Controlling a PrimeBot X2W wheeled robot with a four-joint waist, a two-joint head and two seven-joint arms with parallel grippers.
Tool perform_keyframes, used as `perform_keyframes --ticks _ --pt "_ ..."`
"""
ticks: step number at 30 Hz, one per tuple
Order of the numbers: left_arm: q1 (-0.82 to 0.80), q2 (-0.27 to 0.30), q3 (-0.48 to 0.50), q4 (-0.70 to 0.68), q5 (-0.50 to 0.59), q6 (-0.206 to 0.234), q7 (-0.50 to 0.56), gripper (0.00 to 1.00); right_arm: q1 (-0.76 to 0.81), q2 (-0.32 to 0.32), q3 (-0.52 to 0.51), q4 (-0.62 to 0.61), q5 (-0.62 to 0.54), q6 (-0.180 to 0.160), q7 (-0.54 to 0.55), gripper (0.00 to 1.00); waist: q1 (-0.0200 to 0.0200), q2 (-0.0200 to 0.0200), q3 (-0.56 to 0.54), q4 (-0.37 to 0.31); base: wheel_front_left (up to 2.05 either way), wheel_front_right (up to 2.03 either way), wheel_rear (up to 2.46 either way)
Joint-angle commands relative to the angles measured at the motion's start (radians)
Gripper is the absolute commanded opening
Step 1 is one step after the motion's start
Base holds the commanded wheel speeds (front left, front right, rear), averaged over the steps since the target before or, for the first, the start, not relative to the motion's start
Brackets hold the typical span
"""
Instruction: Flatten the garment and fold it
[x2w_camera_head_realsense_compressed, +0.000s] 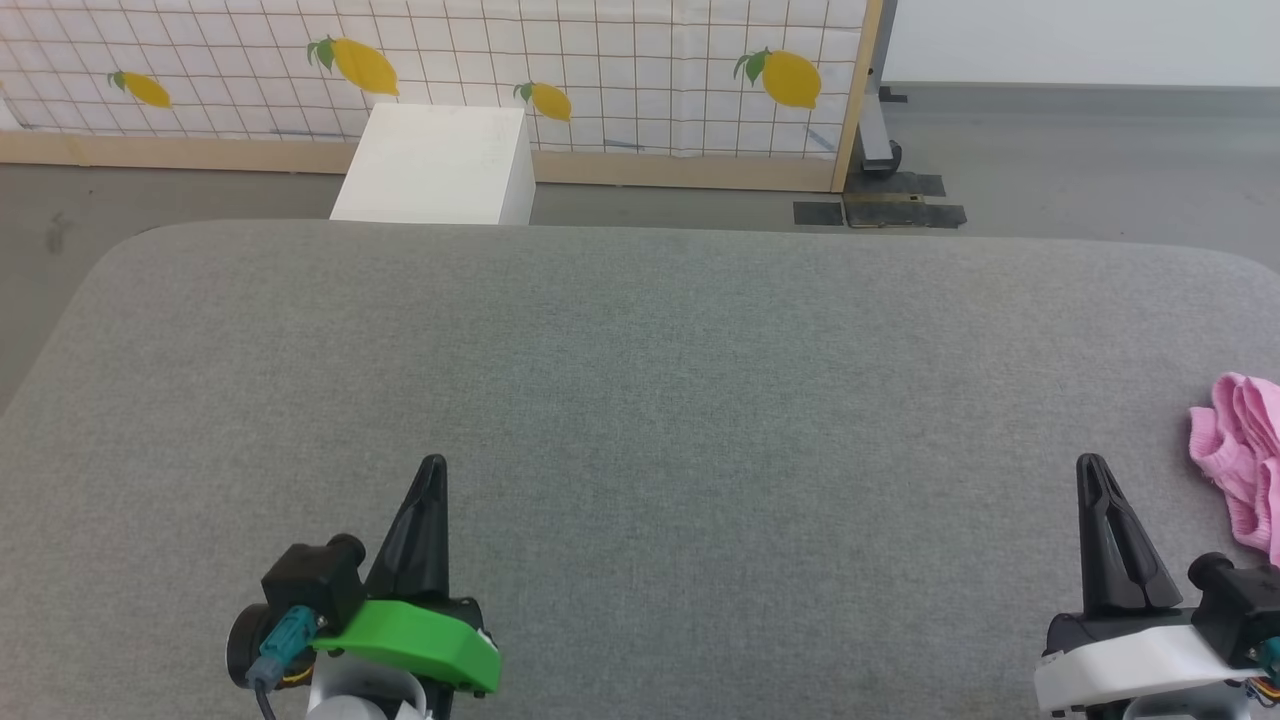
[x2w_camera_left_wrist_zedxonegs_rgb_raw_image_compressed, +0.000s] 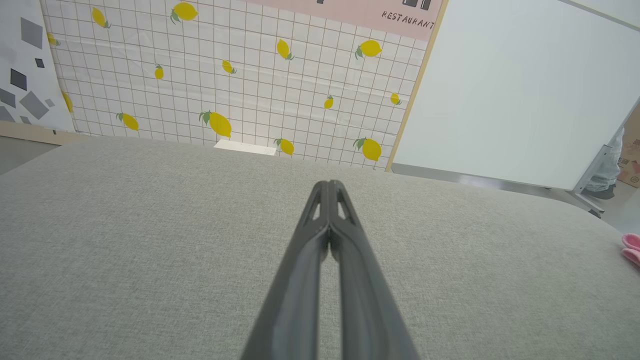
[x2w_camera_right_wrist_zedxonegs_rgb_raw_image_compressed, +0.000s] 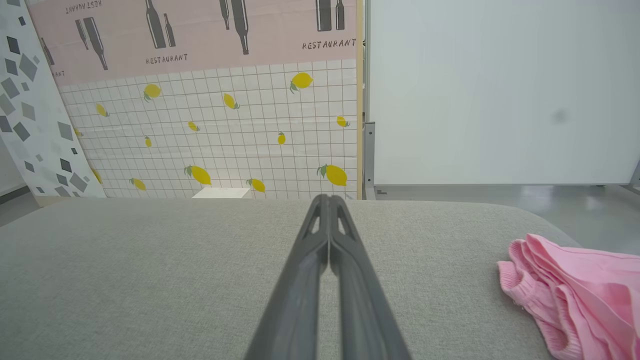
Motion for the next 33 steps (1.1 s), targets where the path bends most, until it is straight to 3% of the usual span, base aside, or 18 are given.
perform_keyframes --ticks 1,33 --pt "0.002 0.000 0.006 -0.005 0.020 0.006 0.005 0.00 -0.008 0.000 0.004 0.001 -0.006 0.000 0.006 0.00 0.0000 -0.0001 0.000 -0.001 0.00 0.00 0.00" --pt "0.009 -0.002 0.033 -0.037 0.087 0.025 0.069 0.00 -0.031 0.000 0.032 0.004 -0.036 -0.001 0.066 0.00 0.0000 -0.0001 -0.002 -0.012 0.00 0.00 0.00"
